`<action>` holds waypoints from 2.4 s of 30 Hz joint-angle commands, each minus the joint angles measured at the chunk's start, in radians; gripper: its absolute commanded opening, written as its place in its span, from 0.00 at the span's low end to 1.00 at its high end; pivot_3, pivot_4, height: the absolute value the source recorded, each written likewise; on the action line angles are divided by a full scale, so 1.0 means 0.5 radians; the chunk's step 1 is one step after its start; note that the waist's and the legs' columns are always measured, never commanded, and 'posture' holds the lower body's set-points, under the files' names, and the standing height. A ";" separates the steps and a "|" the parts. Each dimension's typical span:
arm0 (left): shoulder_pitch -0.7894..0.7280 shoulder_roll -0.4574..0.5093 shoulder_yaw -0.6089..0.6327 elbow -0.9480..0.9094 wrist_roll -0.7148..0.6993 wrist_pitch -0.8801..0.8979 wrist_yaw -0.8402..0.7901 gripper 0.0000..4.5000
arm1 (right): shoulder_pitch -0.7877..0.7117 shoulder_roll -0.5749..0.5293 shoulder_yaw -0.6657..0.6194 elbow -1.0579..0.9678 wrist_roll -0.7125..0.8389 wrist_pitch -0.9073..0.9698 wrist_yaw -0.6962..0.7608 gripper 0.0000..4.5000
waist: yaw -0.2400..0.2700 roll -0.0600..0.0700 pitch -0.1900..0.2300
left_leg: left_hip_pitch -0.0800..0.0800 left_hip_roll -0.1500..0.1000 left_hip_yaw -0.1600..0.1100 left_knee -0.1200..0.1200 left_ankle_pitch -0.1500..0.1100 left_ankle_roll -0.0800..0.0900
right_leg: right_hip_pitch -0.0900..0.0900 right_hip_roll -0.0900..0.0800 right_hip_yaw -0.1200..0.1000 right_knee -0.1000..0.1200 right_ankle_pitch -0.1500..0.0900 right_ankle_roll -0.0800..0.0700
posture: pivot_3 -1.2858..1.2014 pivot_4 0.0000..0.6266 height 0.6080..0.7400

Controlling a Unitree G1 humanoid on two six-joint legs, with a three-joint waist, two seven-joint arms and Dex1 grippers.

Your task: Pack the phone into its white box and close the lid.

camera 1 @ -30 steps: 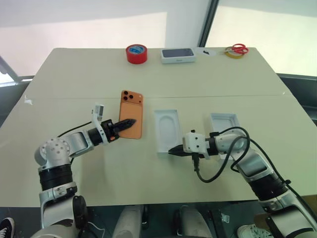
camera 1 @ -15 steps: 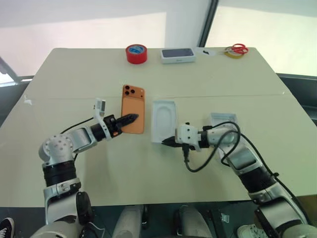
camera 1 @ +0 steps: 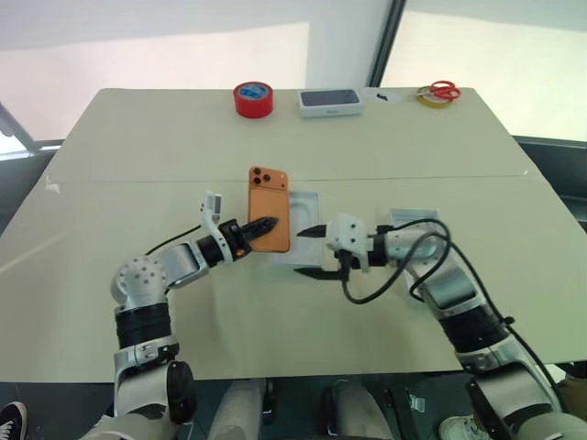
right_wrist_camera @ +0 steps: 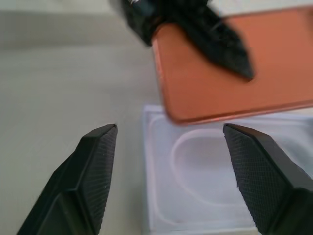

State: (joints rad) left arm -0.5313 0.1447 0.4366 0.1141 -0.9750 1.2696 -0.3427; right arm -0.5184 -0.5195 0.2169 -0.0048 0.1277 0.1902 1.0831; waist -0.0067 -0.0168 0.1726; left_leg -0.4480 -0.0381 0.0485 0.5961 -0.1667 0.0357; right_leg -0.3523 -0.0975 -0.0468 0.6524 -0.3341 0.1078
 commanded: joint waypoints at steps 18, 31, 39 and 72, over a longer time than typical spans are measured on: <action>-0.103 -0.102 -0.226 0.107 0.080 -0.127 0.014 0.75 | -0.042 -0.204 -0.160 0.402 -0.089 -0.355 -0.060 0.77 | 0.000 -0.001 0.001 | -0.001 0.000 0.000 0.003 0.001 0.000 | 0.010 0.001 -0.001 0.000 0.000 0.000 | 0.52 0.24 0.96; -0.148 0.425 -0.456 -0.100 0.118 -0.073 -0.351 0.75 | -0.076 -0.169 -0.133 0.442 -0.095 -0.358 -0.061 0.77 | -0.005 0.000 0.001 | 0.009 0.000 -0.002 0.000 0.000 -0.001 | 0.018 0.001 -0.002 -0.004 0.000 0.000 | 0.52 0.24 0.96; -0.169 0.619 -0.671 0.040 0.571 -0.590 -0.517 0.34 | -0.083 -0.135 -0.106 0.473 -0.145 -0.366 -0.123 0.13 | -0.009 0.000 0.001 | 0.008 0.000 -0.002 -0.001 0.000 0.000 | 0.010 0.000 -0.003 -0.005 0.000 0.000 | 0.52 0.24 0.96; -0.321 0.072 -1.331 0.399 1.345 -0.994 -0.837 0.01 | 0.092 -0.280 -0.019 0.282 -0.387 -0.362 -0.180 0.00 | 0.089 0.002 0.000 | 0.002 -0.002 -0.002 0.005 -0.007 0.011 | 0.007 -0.004 -0.003 -0.004 0.000 -0.001 | 0.52 0.24 0.96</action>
State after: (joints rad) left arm -0.6863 0.2249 -0.1475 0.3081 -0.2937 0.7693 -0.7240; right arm -0.4740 -0.6577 0.2198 0.1904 -0.0927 0.0113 0.9849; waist 0.0379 -0.0157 0.1726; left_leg -0.4468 -0.0390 0.0473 0.5988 -0.1700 0.0413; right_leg -0.3488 -0.0993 -0.0484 0.6502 -0.3340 0.1073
